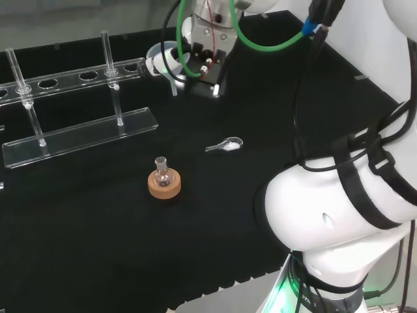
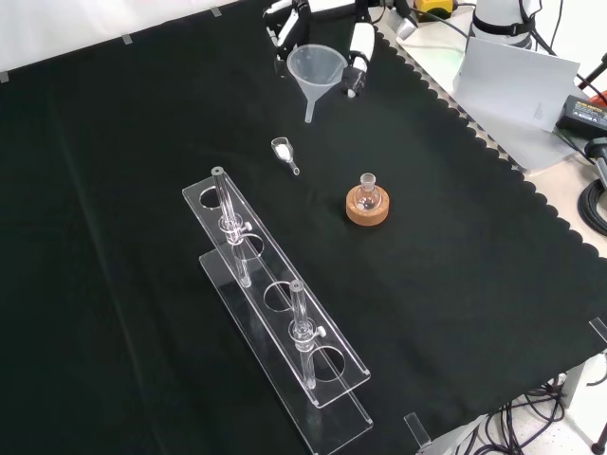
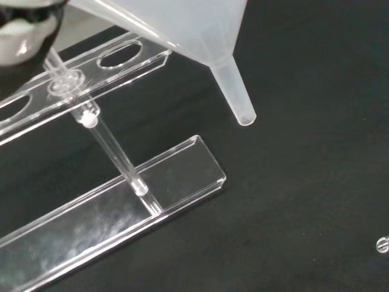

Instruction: Place the funnel on the round-bottom flask.

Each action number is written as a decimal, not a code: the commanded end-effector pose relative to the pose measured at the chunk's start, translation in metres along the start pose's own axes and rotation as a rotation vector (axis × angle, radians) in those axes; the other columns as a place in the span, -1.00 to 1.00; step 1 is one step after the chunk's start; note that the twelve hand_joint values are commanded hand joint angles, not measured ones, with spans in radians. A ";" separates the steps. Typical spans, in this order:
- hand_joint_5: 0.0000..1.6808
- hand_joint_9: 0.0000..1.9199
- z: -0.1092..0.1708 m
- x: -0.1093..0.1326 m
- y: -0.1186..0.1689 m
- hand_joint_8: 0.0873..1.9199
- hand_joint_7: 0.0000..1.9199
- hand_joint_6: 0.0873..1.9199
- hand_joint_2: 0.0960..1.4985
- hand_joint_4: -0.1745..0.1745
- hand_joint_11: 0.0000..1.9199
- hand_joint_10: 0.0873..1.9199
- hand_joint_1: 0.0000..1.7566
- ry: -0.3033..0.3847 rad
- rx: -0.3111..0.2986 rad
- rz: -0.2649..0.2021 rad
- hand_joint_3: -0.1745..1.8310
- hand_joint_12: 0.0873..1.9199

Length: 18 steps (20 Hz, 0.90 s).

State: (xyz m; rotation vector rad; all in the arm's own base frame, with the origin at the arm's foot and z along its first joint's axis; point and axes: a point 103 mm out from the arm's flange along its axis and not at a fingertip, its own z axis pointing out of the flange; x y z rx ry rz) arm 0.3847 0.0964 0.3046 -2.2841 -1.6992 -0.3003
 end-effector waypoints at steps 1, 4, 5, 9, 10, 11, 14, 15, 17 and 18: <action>0.31 0.17 0.000 -0.042 -0.008 -0.75 0.43 -0.50 -0.41 0.80 -0.85 -0.79 0.04 -0.055 0.082 -0.330 -0.22 0.58; 0.32 0.17 0.000 -0.041 -0.011 -0.76 0.43 -0.50 -0.41 0.81 -0.85 -0.79 0.04 -0.072 0.123 -0.446 -0.22 0.58; 0.32 0.17 0.000 -0.041 -0.010 -0.76 0.43 -0.50 -0.41 0.81 -0.85 -0.79 0.04 -0.074 0.133 -0.473 -0.21 0.58; 0.32 0.17 0.001 -0.044 -0.005 -0.76 0.43 -0.51 -0.42 0.82 -0.85 -0.80 0.04 -0.083 0.166 -0.512 -0.21 0.57; 0.32 0.17 0.002 -0.044 -0.005 -0.76 0.43 -0.51 -0.42 0.83 -0.85 -0.80 0.04 -0.083 0.168 -0.515 -0.21 0.57; 0.32 0.17 0.004 -0.046 -0.005 -0.76 0.43 -0.51 -0.42 0.84 -0.86 -0.80 0.04 -0.076 0.167 -0.524 -0.21 0.57; 0.32 0.17 0.013 -0.047 -0.003 -0.77 0.43 -0.51 -0.42 0.85 -0.86 -0.80 0.05 -0.071 0.193 -0.591 -0.21 0.57; 0.32 0.17 0.016 -0.048 -0.002 -0.77 0.43 -0.51 -0.42 0.86 -0.86 -0.80 0.05 -0.070 0.211 -0.613 -0.21 0.57; 0.33 0.17 0.022 -0.049 -0.001 -0.77 0.43 -0.51 -0.42 0.87 -0.86 -0.80 0.05 -0.054 0.243 -0.650 -0.20 0.57; 0.33 0.17 0.026 -0.050 0.000 -0.77 0.43 -0.51 -0.42 0.87 -0.86 -0.80 0.06 -0.040 0.262 -0.662 -0.20 0.57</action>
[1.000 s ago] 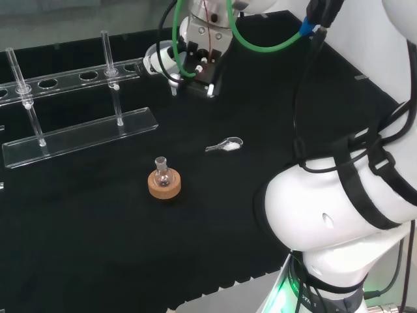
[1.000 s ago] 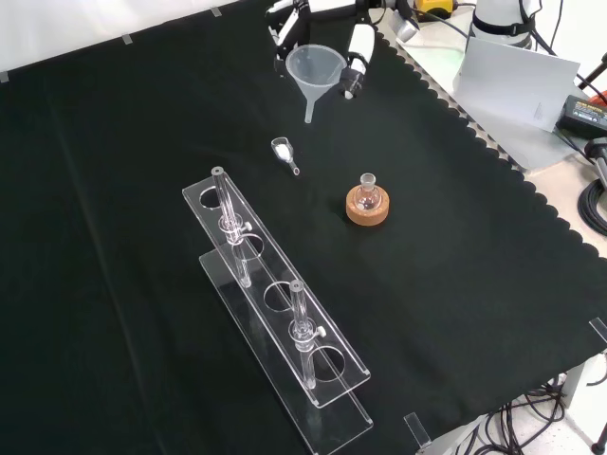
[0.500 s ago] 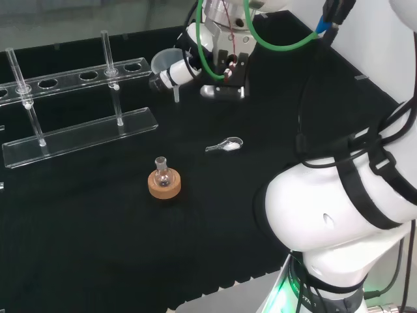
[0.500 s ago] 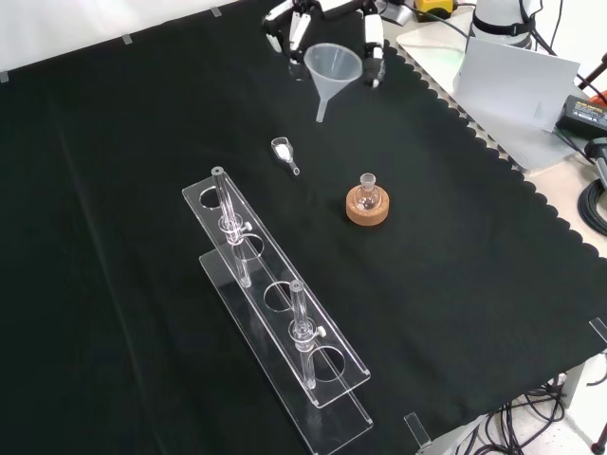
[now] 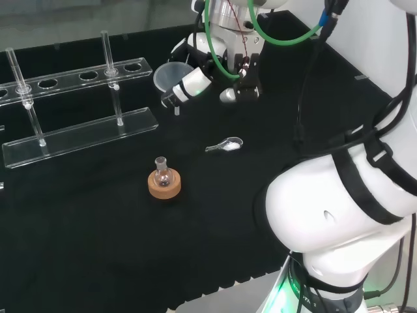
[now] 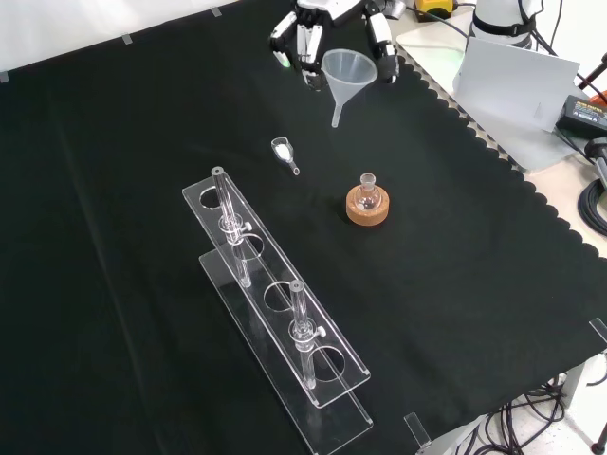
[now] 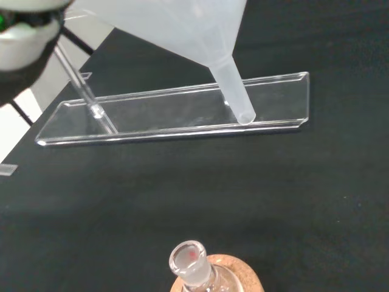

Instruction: Place the funnel on the round-bottom flask.

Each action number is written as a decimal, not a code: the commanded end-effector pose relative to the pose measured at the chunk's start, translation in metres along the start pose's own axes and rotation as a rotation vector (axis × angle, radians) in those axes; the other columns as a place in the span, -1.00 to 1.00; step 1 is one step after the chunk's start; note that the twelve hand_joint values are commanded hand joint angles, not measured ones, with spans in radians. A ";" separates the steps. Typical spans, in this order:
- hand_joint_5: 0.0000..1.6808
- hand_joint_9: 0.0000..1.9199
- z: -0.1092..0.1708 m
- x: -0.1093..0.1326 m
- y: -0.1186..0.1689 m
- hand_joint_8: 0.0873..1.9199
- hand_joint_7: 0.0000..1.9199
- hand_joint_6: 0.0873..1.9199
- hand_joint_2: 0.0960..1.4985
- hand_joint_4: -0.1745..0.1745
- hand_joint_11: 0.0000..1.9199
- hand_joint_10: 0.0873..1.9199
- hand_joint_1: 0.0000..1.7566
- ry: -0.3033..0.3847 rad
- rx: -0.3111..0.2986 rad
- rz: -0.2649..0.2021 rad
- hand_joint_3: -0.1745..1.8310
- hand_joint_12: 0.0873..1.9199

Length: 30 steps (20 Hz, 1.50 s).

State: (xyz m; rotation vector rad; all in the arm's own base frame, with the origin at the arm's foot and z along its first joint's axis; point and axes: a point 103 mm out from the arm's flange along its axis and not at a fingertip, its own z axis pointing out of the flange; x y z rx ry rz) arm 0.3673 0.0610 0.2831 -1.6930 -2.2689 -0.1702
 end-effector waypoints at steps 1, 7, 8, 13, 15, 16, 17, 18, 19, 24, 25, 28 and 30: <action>0.33 0.17 0.020 -0.009 0.006 -0.77 0.43 -0.51 -0.42 0.87 -0.86 -0.80 0.06 0.056 0.082 -0.135 -0.20 0.57; 0.33 0.18 0.044 -0.005 0.025 -0.77 0.44 -0.52 -0.42 0.88 -0.86 -0.81 0.06 0.076 0.128 -0.205 -0.20 0.58; 0.33 0.18 0.047 -0.005 0.028 -0.77 0.44 -0.52 -0.42 0.88 -0.86 -0.81 0.06 0.064 0.142 -0.209 -0.20 0.58; 0.34 0.18 0.056 -0.009 0.026 -0.77 0.44 -0.52 -0.43 0.89 -0.87 -0.81 0.06 0.068 0.190 -0.206 -0.19 0.58; 0.34 0.18 0.056 -0.008 0.024 -0.77 0.44 -0.52 -0.43 0.90 -0.87 -0.81 0.06 0.070 0.203 -0.210 -0.19 0.58; 0.34 0.18 0.056 -0.007 0.022 -0.78 0.44 -0.52 -0.43 0.90 -0.87 -0.81 0.06 0.073 0.205 -0.214 -0.19 0.58; 0.35 0.18 0.055 -0.007 0.021 -0.78 0.45 -0.53 -0.43 0.90 -0.87 -0.81 0.06 0.080 0.210 -0.215 -0.19 0.58; 0.35 0.18 0.055 -0.007 0.020 -0.78 0.45 -0.53 -0.43 0.90 -0.87 -0.81 0.06 0.084 0.216 -0.214 -0.19 0.58; 0.35 0.18 0.055 -0.007 0.019 -0.78 0.45 -0.53 -0.43 0.90 -0.87 -0.81 0.06 0.081 0.221 -0.215 -0.19 0.58; 0.35 0.18 0.057 0.001 0.019 -0.78 0.45 -0.53 -0.43 0.91 -0.87 -0.81 0.06 0.077 0.250 -0.229 -0.18 0.58; 0.36 0.18 0.058 0.002 0.020 -0.78 0.45 -0.53 -0.43 0.91 -0.87 -0.81 0.06 0.077 0.250 -0.231 -0.18 0.58; 0.36 0.18 0.061 0.006 0.023 -0.78 0.46 -0.53 -0.43 0.91 -0.87 -0.81 0.06 0.082 0.245 -0.236 -0.18 0.58; 0.36 0.18 0.061 0.009 0.023 -0.78 0.46 -0.54 -0.43 0.91 -0.87 -0.82 0.06 0.086 0.245 -0.243 -0.18 0.58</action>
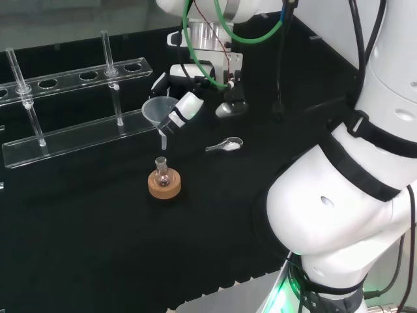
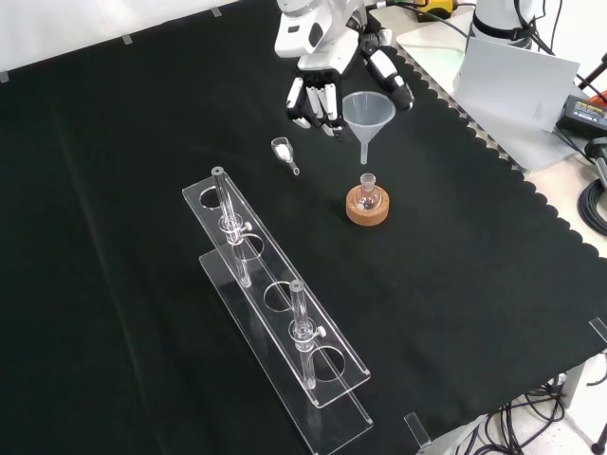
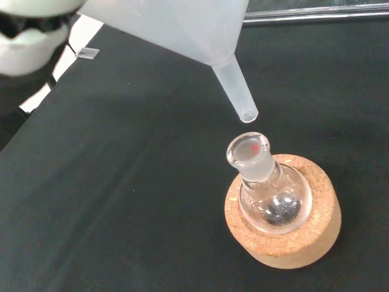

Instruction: Place the funnel on the round-bottom flask.

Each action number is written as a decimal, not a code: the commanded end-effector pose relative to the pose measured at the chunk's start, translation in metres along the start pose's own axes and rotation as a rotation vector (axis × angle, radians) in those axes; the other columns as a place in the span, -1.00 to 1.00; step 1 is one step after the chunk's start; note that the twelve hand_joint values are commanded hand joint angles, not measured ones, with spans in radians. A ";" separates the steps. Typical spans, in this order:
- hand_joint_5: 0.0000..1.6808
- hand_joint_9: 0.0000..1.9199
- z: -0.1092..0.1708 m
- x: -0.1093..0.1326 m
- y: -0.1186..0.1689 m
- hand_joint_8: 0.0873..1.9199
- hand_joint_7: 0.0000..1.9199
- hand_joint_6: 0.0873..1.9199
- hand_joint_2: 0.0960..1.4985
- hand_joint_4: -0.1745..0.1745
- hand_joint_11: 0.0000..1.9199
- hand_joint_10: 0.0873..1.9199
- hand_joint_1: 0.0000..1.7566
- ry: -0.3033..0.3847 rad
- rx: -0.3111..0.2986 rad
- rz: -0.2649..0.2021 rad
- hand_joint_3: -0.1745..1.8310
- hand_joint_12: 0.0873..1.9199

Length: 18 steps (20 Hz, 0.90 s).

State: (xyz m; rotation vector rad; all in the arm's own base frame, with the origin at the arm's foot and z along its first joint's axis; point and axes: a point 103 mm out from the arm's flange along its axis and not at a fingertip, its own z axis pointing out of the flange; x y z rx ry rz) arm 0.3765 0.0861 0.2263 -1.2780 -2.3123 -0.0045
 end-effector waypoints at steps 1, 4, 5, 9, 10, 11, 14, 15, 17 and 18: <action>0.36 0.18 0.001 0.008 0.003 -0.78 0.46 -0.54 -0.43 0.91 -0.87 -0.82 0.06 0.006 -0.001 -0.017 -0.18 0.58; 0.36 0.19 0.002 0.013 0.001 -0.79 0.46 -0.54 -0.43 0.91 -0.87 -0.82 0.06 0.012 0.000 -0.026 -0.18 0.58; 0.36 0.19 0.002 0.013 0.001 -0.79 0.46 -0.54 -0.43 0.91 -0.87 -0.82 0.06 0.017 0.000 -0.023 -0.18 0.58; 0.37 0.19 0.009 0.011 0.001 -0.79 0.46 -0.54 -0.43 0.91 -0.87 -0.82 0.06 0.029 0.003 -0.017 -0.18 0.58; 0.37 0.19 0.011 0.010 0.002 -0.79 0.47 -0.54 -0.43 0.91 -0.87 -0.82 0.06 0.032 0.005 -0.014 -0.18 0.58; 0.37 0.19 0.013 0.010 0.003 -0.79 0.47 -0.54 -0.43 0.91 -0.87 -0.82 0.06 0.034 0.008 -0.012 -0.18 0.58; 0.37 0.19 0.016 0.007 0.003 -0.79 0.47 -0.55 -0.43 0.91 -0.87 -0.82 0.06 0.043 0.002 -0.009 -0.18 0.58; 0.37 0.19 0.017 0.006 0.003 -0.80 0.47 -0.55 -0.43 0.91 -0.87 -0.82 0.06 0.045 0.002 -0.010 -0.18 0.58; 0.37 0.19 0.018 0.004 0.005 -0.80 0.47 -0.55 -0.43 0.90 -0.87 -0.82 0.06 0.044 0.005 -0.010 -0.17 0.58; 0.37 0.19 0.018 0.004 0.005 -0.80 0.47 -0.55 -0.43 0.90 -0.87 -0.82 0.06 0.042 0.007 -0.010 -0.17 0.58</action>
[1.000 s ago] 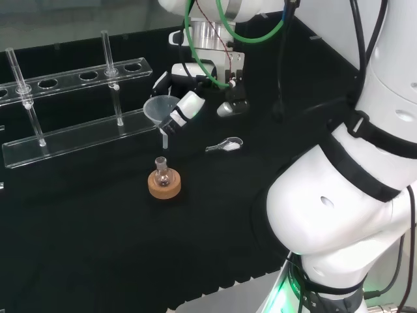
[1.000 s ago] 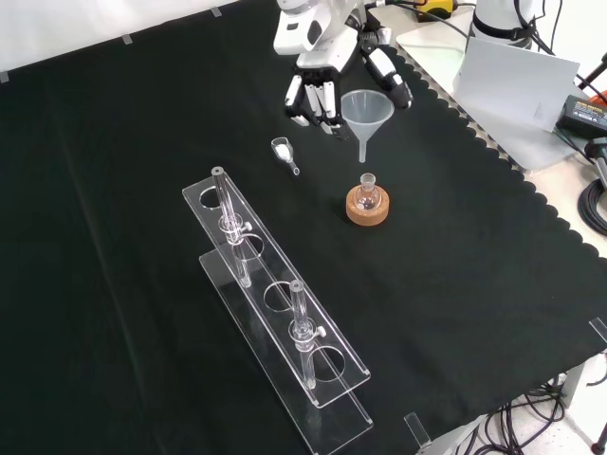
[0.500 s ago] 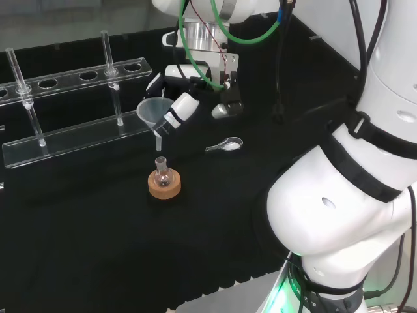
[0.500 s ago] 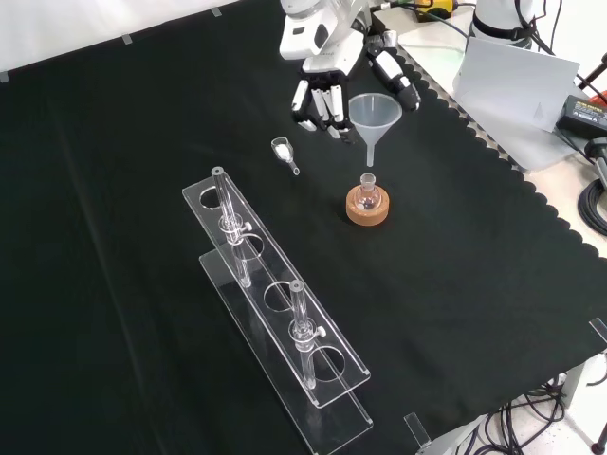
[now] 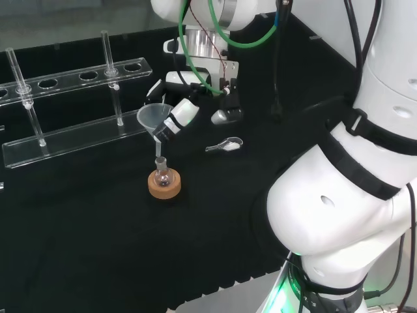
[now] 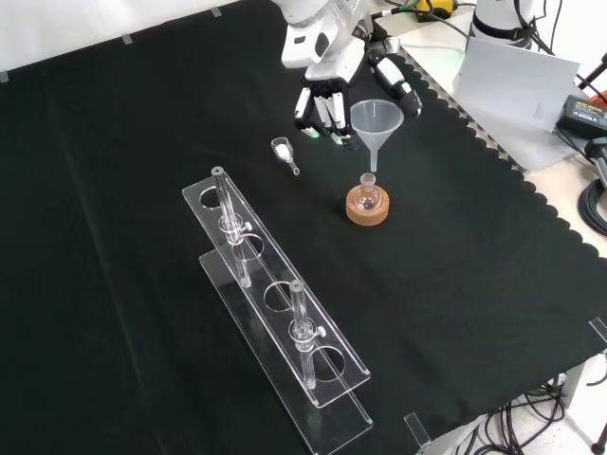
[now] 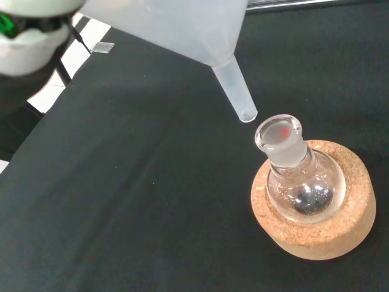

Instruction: Place the funnel on the round-bottom flask.

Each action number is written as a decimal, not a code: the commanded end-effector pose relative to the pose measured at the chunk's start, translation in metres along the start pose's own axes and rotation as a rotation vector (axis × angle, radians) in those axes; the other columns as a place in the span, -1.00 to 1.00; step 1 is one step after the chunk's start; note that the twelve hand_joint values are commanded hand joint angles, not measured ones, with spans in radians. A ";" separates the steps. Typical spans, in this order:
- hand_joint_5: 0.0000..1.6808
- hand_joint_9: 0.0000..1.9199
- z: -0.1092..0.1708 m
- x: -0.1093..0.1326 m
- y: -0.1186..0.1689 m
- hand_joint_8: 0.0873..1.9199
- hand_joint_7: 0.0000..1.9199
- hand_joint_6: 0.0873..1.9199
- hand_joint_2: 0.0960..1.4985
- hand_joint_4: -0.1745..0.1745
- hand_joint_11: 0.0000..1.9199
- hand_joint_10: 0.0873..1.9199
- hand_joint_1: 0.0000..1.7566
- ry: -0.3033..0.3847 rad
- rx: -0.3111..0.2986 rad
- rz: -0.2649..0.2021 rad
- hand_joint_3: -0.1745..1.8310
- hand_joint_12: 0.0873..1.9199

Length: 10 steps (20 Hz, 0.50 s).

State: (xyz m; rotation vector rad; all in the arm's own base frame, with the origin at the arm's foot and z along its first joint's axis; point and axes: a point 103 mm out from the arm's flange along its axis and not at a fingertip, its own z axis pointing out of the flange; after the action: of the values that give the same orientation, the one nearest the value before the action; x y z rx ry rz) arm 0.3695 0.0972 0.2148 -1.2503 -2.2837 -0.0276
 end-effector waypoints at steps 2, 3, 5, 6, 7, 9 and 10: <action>0.37 0.19 0.004 -0.005 0.002 -0.80 0.47 -0.55 -0.43 0.90 -0.87 -0.82 0.06 0.005 0.001 -0.003 -0.17 0.58; 0.37 0.19 0.004 -0.006 0.002 -0.80 0.47 -0.55 -0.43 0.90 -0.87 -0.82 0.06 0.009 0.000 -0.004 -0.17 0.58; 0.38 0.19 0.007 -0.007 0.003 -0.80 0.47 -0.55 -0.43 0.90 -0.87 -0.83 0.06 0.010 0.006 -0.008 -0.17 0.58; 0.38 0.19 0.008 -0.008 0.005 -0.80 0.47 -0.55 -0.43 0.90 -0.88 -0.83 0.06 0.010 0.009 -0.008 -0.17 0.58; 0.38 0.19 0.008 -0.009 0.005 -0.80 0.47 -0.55 -0.43 0.89 -0.88 -0.83 0.06 0.010 0.009 -0.008 -0.17 0.58; 0.38 0.19 0.009 -0.011 0.006 -0.81 0.47 -0.55 -0.42 0.89 -0.88 -0.83 0.06 0.012 0.011 -0.008 -0.17 0.58; 0.38 0.19 0.009 -0.012 0.007 -0.81 0.47 -0.56 -0.42 0.89 -0.88 -0.83 0.06 0.011 0.010 -0.007 -0.17 0.58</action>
State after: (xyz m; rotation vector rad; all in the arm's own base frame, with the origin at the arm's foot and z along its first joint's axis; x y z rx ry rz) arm 0.3731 0.0954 0.2026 -1.2353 -2.2745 -0.0248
